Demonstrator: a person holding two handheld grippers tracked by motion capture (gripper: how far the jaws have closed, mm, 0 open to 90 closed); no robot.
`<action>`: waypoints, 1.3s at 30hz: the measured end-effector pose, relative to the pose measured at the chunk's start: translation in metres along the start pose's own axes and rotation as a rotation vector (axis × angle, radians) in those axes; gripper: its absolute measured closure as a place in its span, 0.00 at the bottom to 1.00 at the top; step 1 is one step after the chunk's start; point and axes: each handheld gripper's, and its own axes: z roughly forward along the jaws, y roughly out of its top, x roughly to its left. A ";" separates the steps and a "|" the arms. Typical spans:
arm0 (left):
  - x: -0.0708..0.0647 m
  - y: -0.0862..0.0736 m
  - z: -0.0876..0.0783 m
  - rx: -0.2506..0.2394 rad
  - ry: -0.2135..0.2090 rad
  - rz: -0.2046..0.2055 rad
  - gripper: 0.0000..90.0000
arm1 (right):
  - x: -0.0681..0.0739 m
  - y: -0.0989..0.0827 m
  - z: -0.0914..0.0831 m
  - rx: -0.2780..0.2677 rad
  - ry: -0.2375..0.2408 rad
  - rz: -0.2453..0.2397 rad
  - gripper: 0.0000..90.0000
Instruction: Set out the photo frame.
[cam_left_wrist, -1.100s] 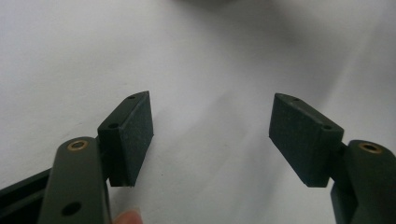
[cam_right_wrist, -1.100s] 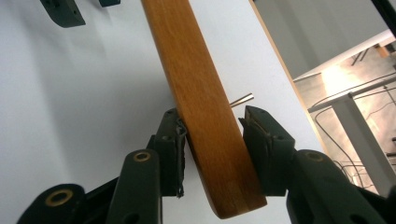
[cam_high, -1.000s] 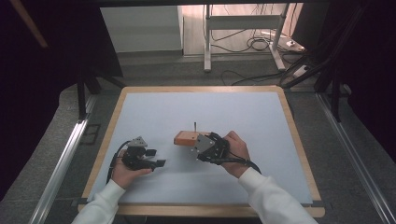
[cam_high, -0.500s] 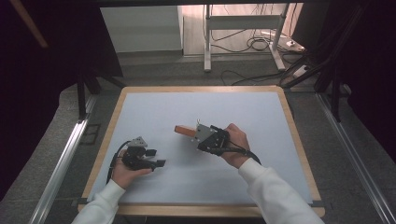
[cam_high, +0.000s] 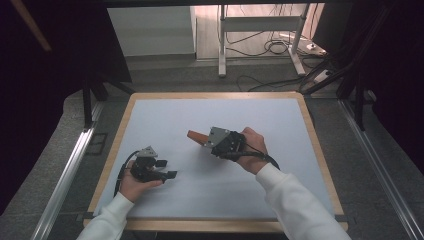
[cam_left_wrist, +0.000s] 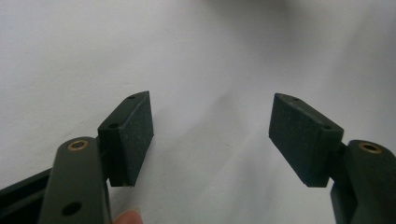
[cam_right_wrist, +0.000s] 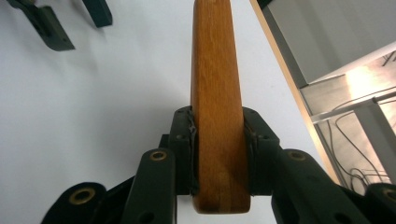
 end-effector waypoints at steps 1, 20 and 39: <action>0.000 0.000 0.000 0.001 0.000 0.000 0.34 | 0.001 0.000 -0.002 -0.005 0.010 -0.004 0.77; -0.001 0.000 0.001 0.003 0.000 -0.002 0.34 | 0.005 -0.008 -0.034 -0.099 0.196 0.051 0.77; -0.001 0.000 0.001 0.007 0.001 0.005 0.34 | -0.039 -0.030 -0.009 -0.055 0.125 0.216 0.65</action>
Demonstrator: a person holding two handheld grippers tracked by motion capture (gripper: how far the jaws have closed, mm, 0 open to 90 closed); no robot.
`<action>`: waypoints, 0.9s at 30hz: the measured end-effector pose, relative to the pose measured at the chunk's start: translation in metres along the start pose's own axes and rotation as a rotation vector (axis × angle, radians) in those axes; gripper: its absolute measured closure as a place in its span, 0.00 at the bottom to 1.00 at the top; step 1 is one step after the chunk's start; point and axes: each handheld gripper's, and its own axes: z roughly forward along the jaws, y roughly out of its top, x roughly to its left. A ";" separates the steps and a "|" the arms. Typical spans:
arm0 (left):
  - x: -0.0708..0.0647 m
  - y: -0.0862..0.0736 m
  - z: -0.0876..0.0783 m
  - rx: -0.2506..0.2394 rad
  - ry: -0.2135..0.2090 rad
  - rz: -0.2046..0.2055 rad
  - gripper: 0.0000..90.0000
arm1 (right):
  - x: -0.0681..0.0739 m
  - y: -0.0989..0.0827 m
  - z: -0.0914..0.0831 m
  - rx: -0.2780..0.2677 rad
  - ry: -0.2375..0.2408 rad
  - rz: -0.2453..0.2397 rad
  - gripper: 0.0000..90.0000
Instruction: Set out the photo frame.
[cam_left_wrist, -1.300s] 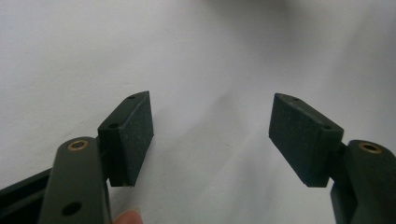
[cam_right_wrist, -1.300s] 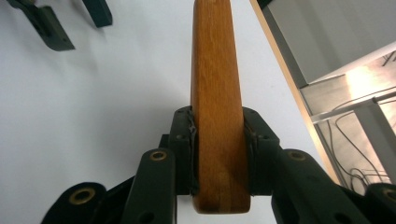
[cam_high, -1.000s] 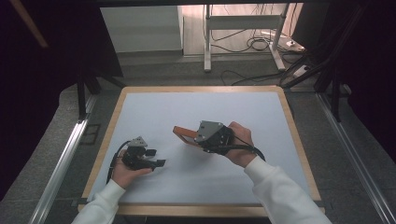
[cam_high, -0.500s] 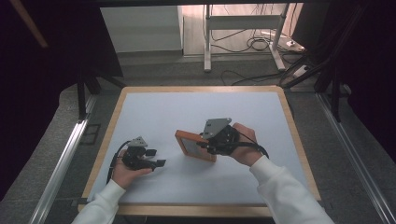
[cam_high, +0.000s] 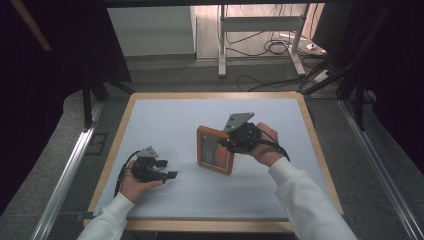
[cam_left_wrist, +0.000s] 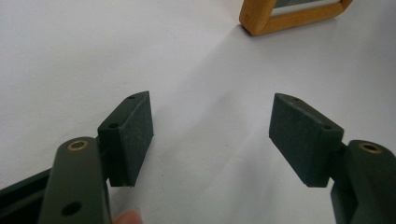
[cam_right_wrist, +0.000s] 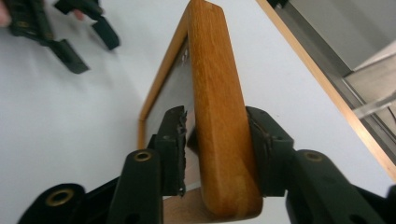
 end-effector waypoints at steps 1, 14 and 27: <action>0.000 0.000 0.000 0.000 0.000 0.000 0.34 | -0.002 -0.001 0.001 -0.003 -0.001 0.006 0.64; 0.000 0.000 -0.001 -0.003 -0.004 0.005 0.33 | -0.028 -0.010 0.022 0.013 -0.029 0.106 0.52; -0.001 0.001 -0.002 -0.013 0.000 0.001 0.33 | -0.020 -0.017 0.004 -0.086 -0.126 0.198 0.30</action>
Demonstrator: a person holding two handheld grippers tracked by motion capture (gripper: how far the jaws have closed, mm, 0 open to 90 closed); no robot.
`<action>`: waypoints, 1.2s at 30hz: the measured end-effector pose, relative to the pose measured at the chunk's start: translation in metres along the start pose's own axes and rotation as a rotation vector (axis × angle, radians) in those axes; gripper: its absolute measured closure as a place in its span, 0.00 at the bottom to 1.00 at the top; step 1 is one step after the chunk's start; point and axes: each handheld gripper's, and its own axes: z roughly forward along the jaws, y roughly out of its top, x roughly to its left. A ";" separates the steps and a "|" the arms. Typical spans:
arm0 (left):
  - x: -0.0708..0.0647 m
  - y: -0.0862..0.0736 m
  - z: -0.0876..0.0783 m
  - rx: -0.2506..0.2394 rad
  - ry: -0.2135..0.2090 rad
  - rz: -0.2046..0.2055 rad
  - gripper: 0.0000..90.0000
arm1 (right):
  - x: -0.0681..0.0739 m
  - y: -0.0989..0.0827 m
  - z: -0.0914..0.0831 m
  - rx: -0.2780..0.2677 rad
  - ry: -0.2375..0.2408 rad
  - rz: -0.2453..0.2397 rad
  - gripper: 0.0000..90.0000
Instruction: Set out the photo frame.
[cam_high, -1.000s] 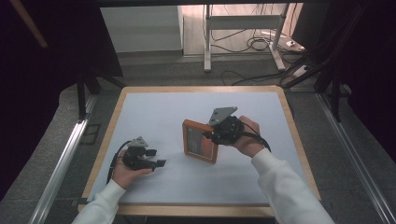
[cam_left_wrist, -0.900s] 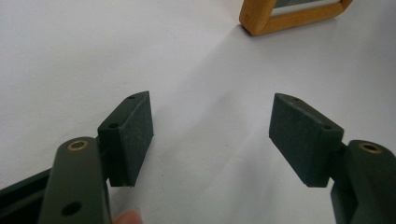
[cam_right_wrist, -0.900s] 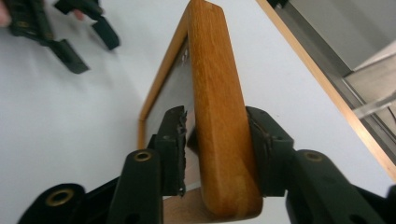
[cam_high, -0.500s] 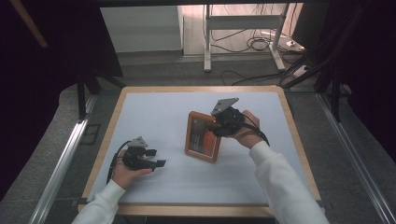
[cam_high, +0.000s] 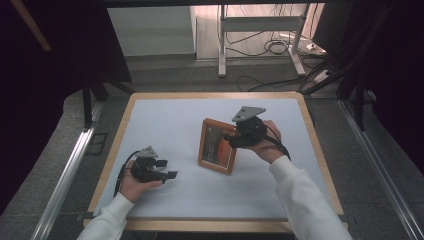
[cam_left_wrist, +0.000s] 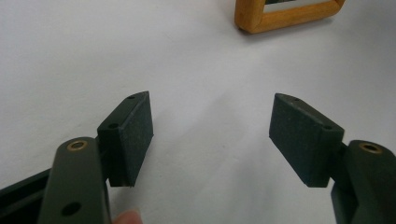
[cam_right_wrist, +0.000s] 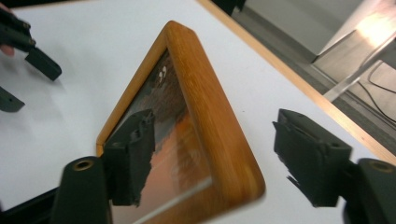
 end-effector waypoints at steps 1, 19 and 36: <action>0.000 0.000 0.000 0.000 0.000 0.001 0.33 | 0.000 -0.004 -0.005 -0.020 -0.006 0.021 0.29; -0.002 0.001 -0.001 -0.004 0.008 0.011 0.32 | 0.027 -0.094 -0.045 -0.107 0.046 0.236 0.34; -0.004 0.001 0.000 -0.004 0.006 0.011 0.32 | 0.060 -0.113 -0.016 -0.011 0.113 0.184 0.81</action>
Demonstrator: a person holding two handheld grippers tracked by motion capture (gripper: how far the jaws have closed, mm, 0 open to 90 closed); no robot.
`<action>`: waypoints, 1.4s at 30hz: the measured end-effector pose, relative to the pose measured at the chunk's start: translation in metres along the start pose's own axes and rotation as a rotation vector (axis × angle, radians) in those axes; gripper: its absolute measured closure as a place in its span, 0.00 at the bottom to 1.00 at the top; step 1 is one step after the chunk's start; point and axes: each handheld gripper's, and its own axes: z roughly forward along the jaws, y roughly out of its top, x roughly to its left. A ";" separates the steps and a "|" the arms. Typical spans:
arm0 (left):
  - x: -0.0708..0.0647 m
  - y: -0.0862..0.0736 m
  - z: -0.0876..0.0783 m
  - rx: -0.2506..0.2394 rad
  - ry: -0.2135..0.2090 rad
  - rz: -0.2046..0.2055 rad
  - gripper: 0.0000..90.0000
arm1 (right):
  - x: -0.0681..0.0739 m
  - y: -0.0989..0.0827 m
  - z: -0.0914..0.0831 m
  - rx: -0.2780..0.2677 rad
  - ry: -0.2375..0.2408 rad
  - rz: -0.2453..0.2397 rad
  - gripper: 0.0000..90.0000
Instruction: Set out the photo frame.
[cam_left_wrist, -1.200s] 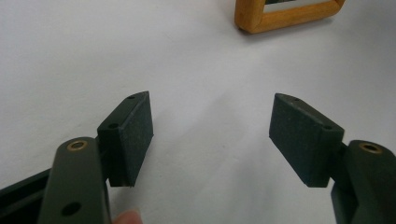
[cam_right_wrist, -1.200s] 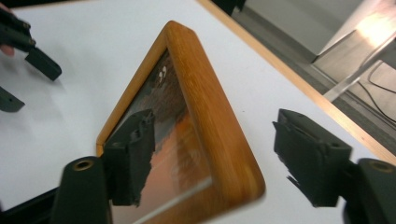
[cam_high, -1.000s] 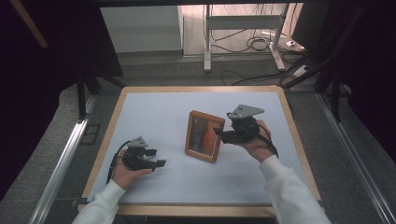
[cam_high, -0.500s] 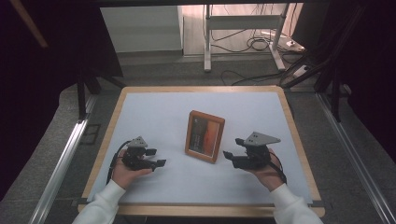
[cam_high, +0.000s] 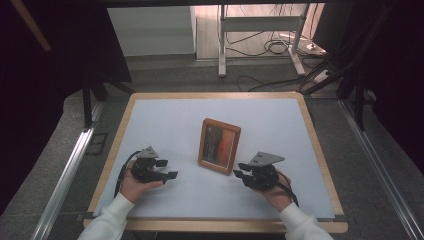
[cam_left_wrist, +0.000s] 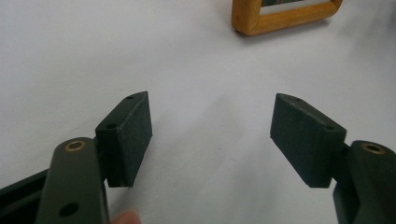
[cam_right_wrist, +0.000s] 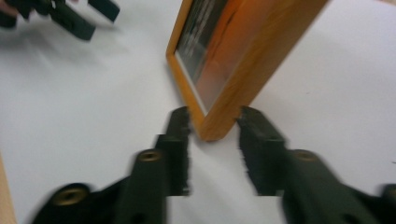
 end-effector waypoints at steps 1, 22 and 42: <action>0.000 0.000 0.000 0.000 -0.001 0.000 0.32 | 0.002 0.000 0.004 0.015 0.010 -0.009 0.85; 0.000 0.000 -0.001 -0.002 -0.007 0.001 0.32 | 0.013 0.002 0.058 0.143 0.025 -0.105 1.00; -0.002 0.000 0.000 0.000 -0.009 0.007 0.32 | -0.003 -0.004 0.049 0.135 0.012 -0.082 1.00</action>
